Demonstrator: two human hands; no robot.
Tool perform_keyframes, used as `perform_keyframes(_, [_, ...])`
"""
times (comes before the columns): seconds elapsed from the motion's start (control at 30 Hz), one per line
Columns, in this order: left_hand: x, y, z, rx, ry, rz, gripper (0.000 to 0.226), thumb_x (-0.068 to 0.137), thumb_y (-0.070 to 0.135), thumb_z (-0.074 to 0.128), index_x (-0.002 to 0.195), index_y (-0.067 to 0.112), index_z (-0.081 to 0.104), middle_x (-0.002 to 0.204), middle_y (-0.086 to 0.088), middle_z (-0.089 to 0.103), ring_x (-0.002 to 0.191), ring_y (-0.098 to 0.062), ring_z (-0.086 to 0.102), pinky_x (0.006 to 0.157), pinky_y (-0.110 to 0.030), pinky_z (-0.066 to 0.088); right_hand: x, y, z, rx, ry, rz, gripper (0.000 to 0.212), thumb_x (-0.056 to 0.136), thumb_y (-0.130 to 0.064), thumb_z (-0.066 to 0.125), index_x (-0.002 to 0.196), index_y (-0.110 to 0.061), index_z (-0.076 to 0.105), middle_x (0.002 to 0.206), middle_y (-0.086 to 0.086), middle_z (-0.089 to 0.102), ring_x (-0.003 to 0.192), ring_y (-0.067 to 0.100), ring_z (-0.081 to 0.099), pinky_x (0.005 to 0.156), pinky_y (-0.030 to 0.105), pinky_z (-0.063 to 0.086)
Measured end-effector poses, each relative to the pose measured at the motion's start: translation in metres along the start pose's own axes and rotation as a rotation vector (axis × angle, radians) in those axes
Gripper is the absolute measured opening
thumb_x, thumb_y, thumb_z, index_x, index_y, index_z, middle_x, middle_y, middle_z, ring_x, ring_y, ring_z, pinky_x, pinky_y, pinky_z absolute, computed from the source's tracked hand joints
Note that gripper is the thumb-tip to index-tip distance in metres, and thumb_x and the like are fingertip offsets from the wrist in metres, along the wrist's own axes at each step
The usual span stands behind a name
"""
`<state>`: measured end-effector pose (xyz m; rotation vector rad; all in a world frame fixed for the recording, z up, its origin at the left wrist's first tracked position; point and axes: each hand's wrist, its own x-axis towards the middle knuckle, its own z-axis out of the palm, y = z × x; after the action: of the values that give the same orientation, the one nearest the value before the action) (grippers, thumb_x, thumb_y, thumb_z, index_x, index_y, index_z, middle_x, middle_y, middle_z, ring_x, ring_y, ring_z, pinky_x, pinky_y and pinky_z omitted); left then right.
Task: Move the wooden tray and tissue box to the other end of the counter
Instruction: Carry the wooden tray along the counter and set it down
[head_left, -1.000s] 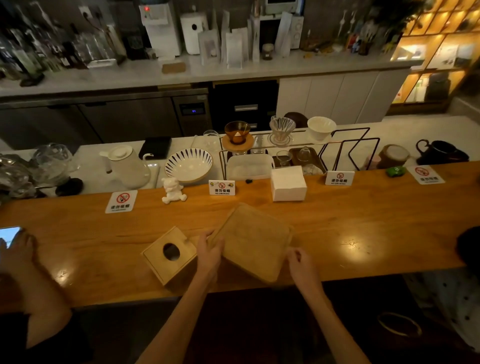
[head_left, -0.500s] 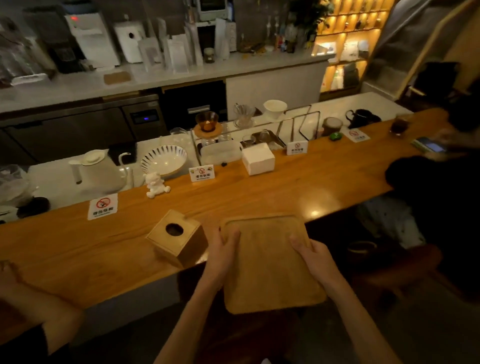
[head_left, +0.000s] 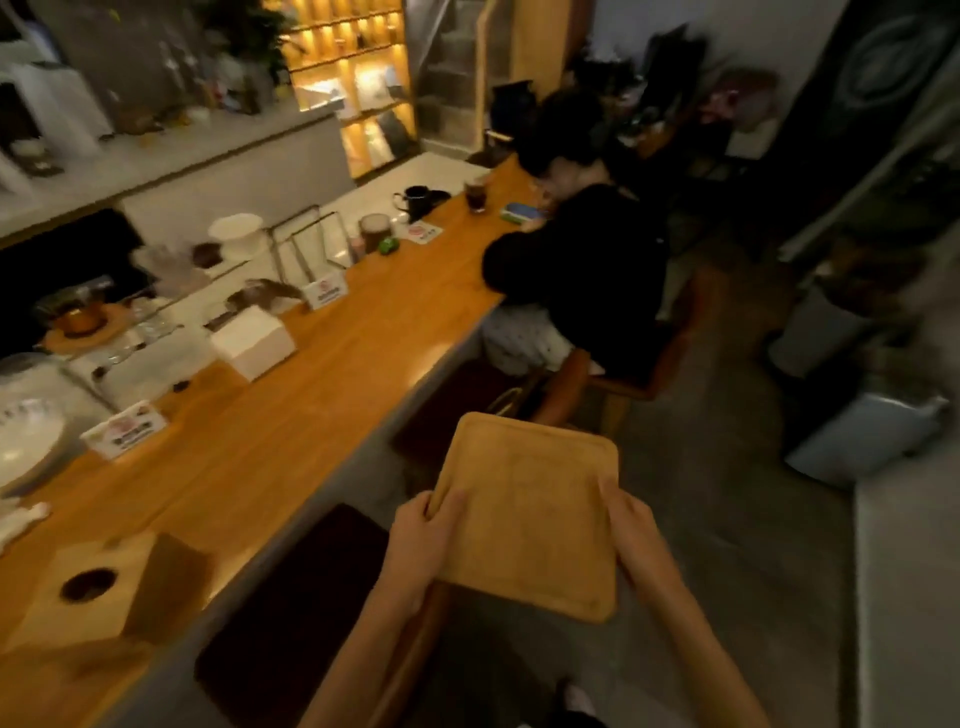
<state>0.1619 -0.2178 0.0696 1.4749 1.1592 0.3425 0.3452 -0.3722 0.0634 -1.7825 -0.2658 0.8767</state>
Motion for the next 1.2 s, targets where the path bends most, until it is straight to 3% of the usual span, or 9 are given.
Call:
perform_keyframes(0.13, [0.028, 0.048, 0.054, 0.107, -0.328, 0.026, 0.041, 0.082, 0.064, 0.06, 0.103, 0.029, 0.069, 0.105, 0.007, 0.068, 0.097, -0.012, 0.064, 0.084, -0.033, 0.049, 0.021, -0.012, -0.108, -0.035, 0.117, -0.041, 0.065, 0.076, -0.083, 0.049, 0.108, -0.03, 0.069, 0.11, 0.005, 0.07, 0.102, 0.024, 0.067, 0.097, 0.049, 0.051])
perform_keyframes(0.33, [0.058, 0.13, 0.198, 0.182, -0.618, 0.177, 0.042, 0.079, 0.064, 0.064, 0.094, 0.027, 0.076, 0.091, 0.018, 0.073, 0.083, 0.002, 0.068, 0.071, -0.024, 0.047, 0.053, -0.037, -0.249, -0.356, -0.122, 0.05, 0.051, 0.068, -0.085, 0.058, 0.087, -0.041, 0.078, 0.093, -0.015, 0.077, 0.086, 0.003, 0.073, 0.068, 0.015, 0.054])
perform_keyframes(0.43, [0.078, 0.167, 0.28, 0.107, -0.597, 0.18, 0.032, 0.084, 0.057, 0.064, 0.088, 0.03, 0.079, 0.09, 0.011, 0.075, 0.081, -0.003, 0.07, 0.071, -0.026, 0.049, 0.075, -0.041, -0.316, -0.34, 0.007, 0.042, 0.049, 0.068, -0.079, 0.063, 0.075, -0.033, 0.08, 0.083, -0.007, 0.078, 0.077, 0.008, 0.075, 0.063, 0.017, 0.055])
perform_keyframes(0.53, [0.097, 0.199, 0.361, -0.061, -0.488, 0.139, 0.033, 0.084, 0.053, 0.066, 0.096, 0.025, 0.076, 0.096, 0.003, 0.075, 0.091, -0.014, 0.07, 0.077, -0.034, 0.054, 0.102, -0.037, -0.375, -0.22, 0.23, 0.02, 0.077, 0.073, -0.074, 0.064, 0.097, -0.001, 0.075, 0.093, 0.021, 0.073, 0.083, 0.029, 0.071, 0.061, 0.025, 0.055])
perform_keyframes(0.6, [0.105, 0.217, 0.41, -0.205, -0.45, 0.073, 0.037, 0.087, 0.049, 0.065, 0.11, 0.021, 0.071, 0.105, 0.0, 0.073, 0.1, -0.019, 0.067, 0.085, -0.04, 0.053, 0.119, -0.035, -0.405, -0.151, 0.347, 0.016, 0.083, 0.078, -0.07, 0.063, 0.098, 0.011, 0.068, 0.093, 0.029, 0.069, 0.081, 0.028, 0.069, 0.051, 0.027, 0.052])
perform_keyframes(0.7, [0.105, 0.231, 0.469, -0.231, -0.528, 0.025, 0.034, 0.088, 0.048, 0.063, 0.117, 0.032, 0.056, 0.115, 0.006, 0.061, 0.104, -0.017, 0.06, 0.083, -0.039, 0.05, 0.148, -0.04, -0.432, -0.019, 0.512, 0.06, 0.066, 0.079, -0.067, 0.062, 0.076, -0.002, 0.068, 0.07, 0.01, 0.069, 0.057, 0.009, 0.068, 0.045, 0.019, 0.047])
perform_keyframes(0.83, [0.125, 0.246, 0.523, -0.144, -0.556, 0.037, 0.017, 0.087, 0.051, 0.062, 0.096, 0.042, 0.05, 0.106, 0.015, 0.057, 0.095, -0.006, 0.056, 0.075, -0.03, 0.045, 0.194, -0.046, -0.462, 0.056, 0.648, 0.066, 0.05, 0.085, -0.061, 0.062, 0.077, -0.012, 0.068, 0.076, 0.003, 0.07, 0.069, 0.015, 0.066, 0.054, 0.027, 0.046])
perform_keyframes(1.0, [0.199, 0.28, 0.576, -0.063, -0.507, 0.105, 0.015, 0.088, 0.052, 0.06, 0.094, 0.041, 0.052, 0.104, 0.017, 0.058, 0.094, -0.002, 0.056, 0.068, -0.023, 0.043, 0.275, -0.059, -0.488, 0.118, 0.636, 0.1, 0.048, 0.086, -0.058, 0.063, 0.082, -0.011, 0.072, 0.081, 0.007, 0.073, 0.078, 0.021, 0.07, 0.073, 0.038, 0.057])
perform_keyframes(1.2, [0.313, 0.341, 0.65, -0.004, -0.469, 0.135, 0.021, 0.088, 0.052, 0.06, 0.1, 0.038, 0.051, 0.1, 0.018, 0.057, 0.088, -0.001, 0.057, 0.064, -0.019, 0.041, 0.403, -0.11, -0.536, 0.064, 0.62, 0.078, 0.046, 0.089, -0.057, 0.058, 0.085, -0.012, 0.068, 0.086, 0.01, 0.071, 0.079, 0.022, 0.067, 0.072, 0.039, 0.055])
